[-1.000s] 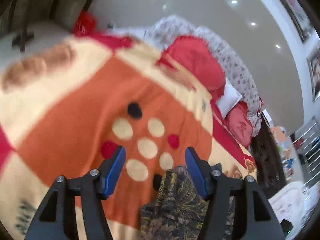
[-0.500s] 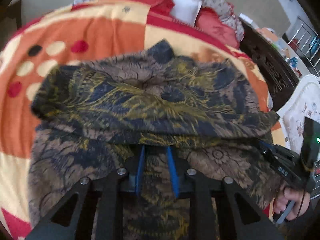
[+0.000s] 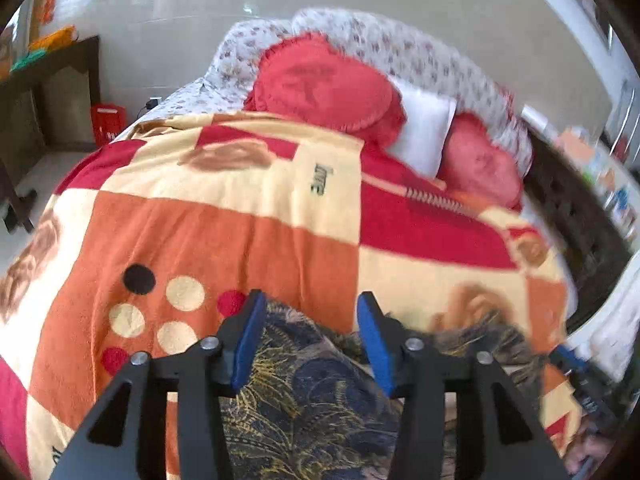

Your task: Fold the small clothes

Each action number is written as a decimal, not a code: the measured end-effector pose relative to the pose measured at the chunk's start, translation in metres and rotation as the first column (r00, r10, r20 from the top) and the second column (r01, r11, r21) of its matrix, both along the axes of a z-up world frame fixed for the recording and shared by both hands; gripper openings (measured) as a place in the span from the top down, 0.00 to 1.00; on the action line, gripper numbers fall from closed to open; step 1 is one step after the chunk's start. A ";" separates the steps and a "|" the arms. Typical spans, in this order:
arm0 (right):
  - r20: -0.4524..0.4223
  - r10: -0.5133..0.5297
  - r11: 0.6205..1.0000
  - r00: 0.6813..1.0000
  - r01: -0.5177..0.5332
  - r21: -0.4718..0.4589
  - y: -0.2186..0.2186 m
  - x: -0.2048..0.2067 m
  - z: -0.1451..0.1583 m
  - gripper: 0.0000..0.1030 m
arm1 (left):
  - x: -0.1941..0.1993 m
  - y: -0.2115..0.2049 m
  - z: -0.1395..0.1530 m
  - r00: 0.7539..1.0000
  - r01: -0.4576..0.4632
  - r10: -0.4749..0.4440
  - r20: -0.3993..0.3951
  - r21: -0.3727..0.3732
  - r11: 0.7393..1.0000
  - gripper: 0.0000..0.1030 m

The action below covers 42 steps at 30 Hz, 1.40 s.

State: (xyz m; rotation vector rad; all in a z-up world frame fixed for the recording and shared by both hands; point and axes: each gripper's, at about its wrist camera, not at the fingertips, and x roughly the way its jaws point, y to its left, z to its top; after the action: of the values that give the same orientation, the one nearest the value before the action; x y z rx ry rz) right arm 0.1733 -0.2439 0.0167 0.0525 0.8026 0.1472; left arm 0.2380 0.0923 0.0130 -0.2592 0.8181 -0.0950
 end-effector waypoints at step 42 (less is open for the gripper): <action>-0.108 0.075 0.997 0.991 -0.075 0.008 0.006 -0.015 -0.038 0.97 | -0.027 -0.109 -0.053 0.900 0.431 -0.436 -0.008 0.178 0.885 0.47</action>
State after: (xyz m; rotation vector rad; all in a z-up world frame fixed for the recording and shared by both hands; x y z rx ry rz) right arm 0.1582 -0.2374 -0.0216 0.0342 0.9127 0.2184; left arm 0.2112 -0.0171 -0.0399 0.0983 0.8354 -0.4461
